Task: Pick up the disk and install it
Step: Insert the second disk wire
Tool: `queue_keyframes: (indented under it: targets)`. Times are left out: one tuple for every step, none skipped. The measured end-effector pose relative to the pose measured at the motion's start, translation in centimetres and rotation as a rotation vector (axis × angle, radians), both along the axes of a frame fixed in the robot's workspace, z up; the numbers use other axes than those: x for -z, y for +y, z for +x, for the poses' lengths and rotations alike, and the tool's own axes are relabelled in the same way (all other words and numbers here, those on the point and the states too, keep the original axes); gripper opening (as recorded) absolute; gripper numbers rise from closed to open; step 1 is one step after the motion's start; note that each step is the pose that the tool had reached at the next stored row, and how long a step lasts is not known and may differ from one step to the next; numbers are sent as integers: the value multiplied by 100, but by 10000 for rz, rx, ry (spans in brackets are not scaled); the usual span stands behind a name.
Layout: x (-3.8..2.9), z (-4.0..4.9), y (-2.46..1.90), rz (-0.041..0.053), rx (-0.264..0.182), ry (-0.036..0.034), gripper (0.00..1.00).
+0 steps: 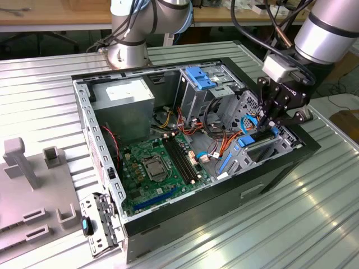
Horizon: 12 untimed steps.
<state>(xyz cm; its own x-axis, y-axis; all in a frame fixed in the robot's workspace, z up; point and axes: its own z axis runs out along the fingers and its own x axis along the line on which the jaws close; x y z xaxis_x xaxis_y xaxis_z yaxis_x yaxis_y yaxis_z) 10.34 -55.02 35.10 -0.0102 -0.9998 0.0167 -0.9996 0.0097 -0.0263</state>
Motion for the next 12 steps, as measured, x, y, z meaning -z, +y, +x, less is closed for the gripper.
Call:
queue_keyframes:
  targets:
    - [8, 0, 0, 3, 0, 0, 16]
    - [16, 0, 0, 5, 0, 0, 16]
    - [24, 0, 0, 5, 0, 0, 16]
    - [31, 0, 0, 4, 0, 0, 16]
    - [35, 0, 0, 2, -3, 0, 16]
    - [38, 0, 0, 2, -9, -1, 16]
    - [38, 0, 0, 2, -15, 0, 16]
    - [39, 0, 0, 3, -20, 0, 16]
    - [40, 0, 0, 4, -23, 0, 16]
    - [40, 0, 0, 4, -25, 0, 16]
    - [40, 0, 0, 4, -30, 0, 16]
    - [40, 0, 0, 5, -33, 0, 16]
